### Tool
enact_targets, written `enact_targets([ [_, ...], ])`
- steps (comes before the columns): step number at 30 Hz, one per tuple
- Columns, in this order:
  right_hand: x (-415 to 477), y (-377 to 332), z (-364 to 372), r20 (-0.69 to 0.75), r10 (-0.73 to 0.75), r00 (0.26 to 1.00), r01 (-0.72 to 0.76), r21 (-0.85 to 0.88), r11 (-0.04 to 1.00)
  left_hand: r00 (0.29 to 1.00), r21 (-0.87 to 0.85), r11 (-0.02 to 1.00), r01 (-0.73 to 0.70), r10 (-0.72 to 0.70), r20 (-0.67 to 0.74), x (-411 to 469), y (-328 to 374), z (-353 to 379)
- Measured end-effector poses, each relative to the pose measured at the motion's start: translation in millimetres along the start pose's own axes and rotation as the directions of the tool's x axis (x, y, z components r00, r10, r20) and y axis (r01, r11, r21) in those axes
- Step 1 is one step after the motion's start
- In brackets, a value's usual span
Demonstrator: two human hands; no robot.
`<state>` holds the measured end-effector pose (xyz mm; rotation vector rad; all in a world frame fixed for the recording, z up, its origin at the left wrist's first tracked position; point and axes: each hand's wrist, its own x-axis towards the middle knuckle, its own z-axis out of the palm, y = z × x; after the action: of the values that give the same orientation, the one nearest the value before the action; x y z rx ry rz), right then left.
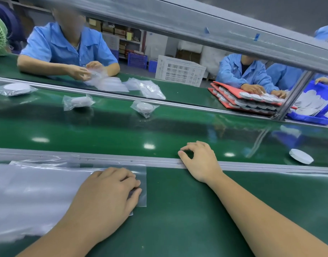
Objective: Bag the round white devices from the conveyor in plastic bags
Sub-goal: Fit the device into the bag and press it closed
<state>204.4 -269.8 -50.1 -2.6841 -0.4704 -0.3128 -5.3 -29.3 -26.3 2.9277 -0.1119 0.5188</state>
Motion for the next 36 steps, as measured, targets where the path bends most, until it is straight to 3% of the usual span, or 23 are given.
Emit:
enact_targets([
  [36, 0.5, 1.1, -2.0, -0.019, 0.034, 0.999, -0.033, 0.059, 0.998, 1.000, -0.043, 0.999, 0.003, -0.002, 0.024, -2.3, -4.7, 1.1],
])
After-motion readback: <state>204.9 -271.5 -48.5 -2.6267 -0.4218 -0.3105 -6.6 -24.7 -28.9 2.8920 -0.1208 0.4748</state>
